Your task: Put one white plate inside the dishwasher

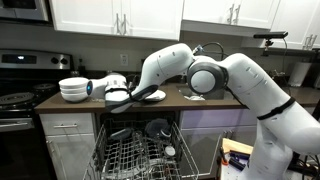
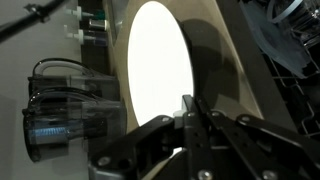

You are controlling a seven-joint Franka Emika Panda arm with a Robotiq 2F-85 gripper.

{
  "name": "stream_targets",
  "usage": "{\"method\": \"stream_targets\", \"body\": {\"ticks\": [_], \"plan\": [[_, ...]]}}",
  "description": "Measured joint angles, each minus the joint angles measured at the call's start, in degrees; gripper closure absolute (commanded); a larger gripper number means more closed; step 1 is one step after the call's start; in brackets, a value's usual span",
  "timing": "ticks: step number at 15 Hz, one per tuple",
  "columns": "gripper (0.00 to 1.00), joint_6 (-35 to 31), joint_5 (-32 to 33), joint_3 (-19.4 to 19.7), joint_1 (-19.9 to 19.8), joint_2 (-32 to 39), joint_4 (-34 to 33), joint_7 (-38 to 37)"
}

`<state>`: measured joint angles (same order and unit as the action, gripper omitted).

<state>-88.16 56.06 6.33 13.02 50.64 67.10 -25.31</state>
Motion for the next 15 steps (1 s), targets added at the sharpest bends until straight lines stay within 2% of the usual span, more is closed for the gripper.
{"method": "stream_targets", "body": {"ticks": [15], "plan": [[0.99, 0.03, 0.01, -0.03, 0.04, 0.14, 0.00, -0.22]]}}
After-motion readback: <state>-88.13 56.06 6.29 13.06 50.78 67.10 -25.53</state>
